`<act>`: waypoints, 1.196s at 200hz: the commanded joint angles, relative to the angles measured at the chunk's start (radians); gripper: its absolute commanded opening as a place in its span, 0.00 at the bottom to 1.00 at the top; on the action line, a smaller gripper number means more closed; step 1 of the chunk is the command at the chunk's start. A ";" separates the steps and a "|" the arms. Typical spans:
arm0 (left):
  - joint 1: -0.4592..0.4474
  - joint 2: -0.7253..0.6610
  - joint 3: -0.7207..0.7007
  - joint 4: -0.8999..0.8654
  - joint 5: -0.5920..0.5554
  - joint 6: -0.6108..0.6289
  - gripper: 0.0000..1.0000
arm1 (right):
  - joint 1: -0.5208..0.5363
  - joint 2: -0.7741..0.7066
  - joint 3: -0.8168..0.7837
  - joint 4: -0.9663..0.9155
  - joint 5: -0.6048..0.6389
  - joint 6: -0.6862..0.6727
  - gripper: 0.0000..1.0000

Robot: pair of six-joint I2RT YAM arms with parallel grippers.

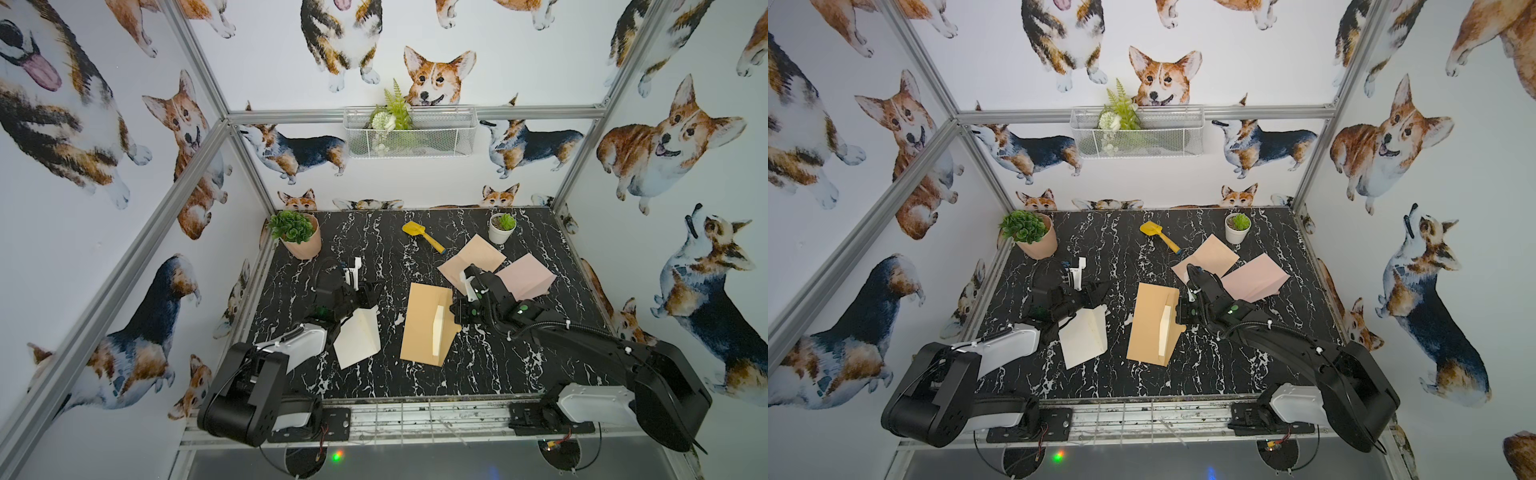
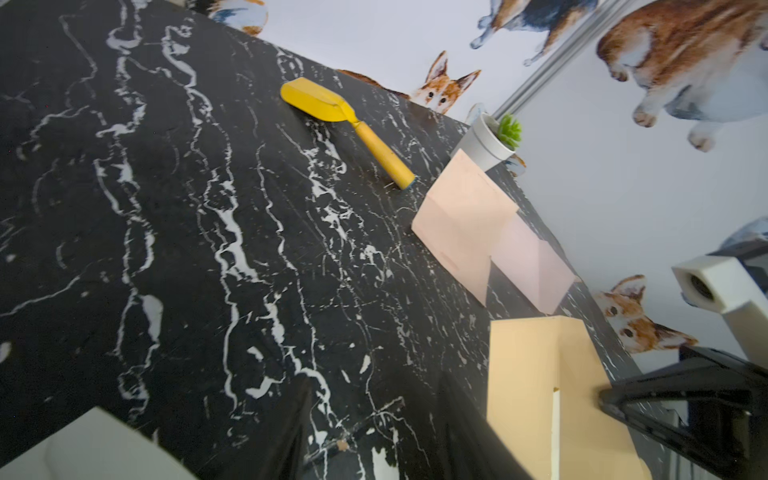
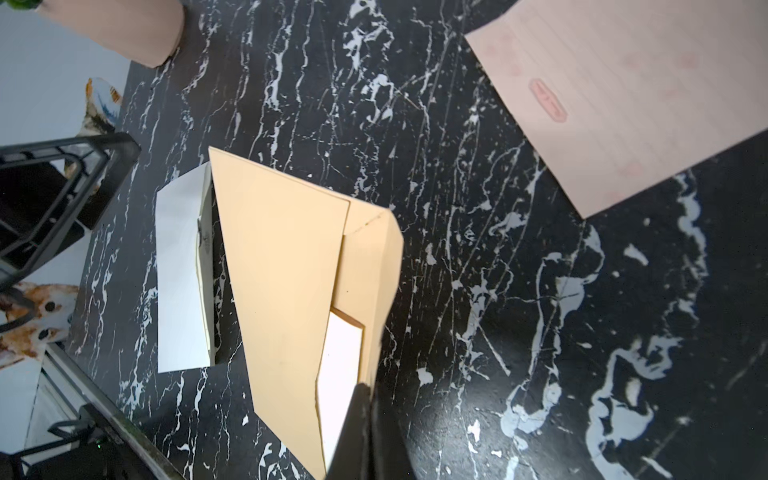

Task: Take the letter paper out of the envelope
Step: Pick up the envelope from the center of the board.

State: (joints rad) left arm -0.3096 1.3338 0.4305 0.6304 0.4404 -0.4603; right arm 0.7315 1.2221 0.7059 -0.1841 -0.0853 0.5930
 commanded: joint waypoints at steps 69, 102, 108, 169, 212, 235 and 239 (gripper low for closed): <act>-0.085 -0.058 -0.033 0.236 0.187 0.110 0.59 | -0.001 -0.203 0.033 0.021 -0.061 -0.260 0.00; -0.134 -0.074 -0.035 0.240 0.190 0.152 0.59 | -0.001 -0.227 0.062 0.008 -0.105 -0.299 0.00; -0.142 -0.078 -0.034 0.238 0.188 0.160 0.59 | -0.001 -0.231 0.063 0.008 -0.113 -0.308 0.00; -0.175 -0.092 -0.028 0.208 0.161 0.184 0.63 | -0.001 -0.279 0.064 0.026 -0.179 -0.350 0.00; -0.202 -0.099 -0.018 0.188 0.163 0.203 0.63 | -0.001 -0.303 0.048 0.062 -0.192 -0.342 0.00; -0.231 -0.095 -0.006 0.163 0.153 0.221 0.63 | 0.000 -0.293 0.047 0.085 -0.203 -0.327 0.00; -0.234 -0.094 -0.004 0.160 0.153 0.223 0.63 | 0.000 -0.290 0.047 0.088 -0.205 -0.325 0.00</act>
State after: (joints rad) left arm -0.5255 1.2388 0.4107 0.7971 0.5991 -0.2760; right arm 0.7311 0.9241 0.7528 -0.1596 -0.2657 0.2619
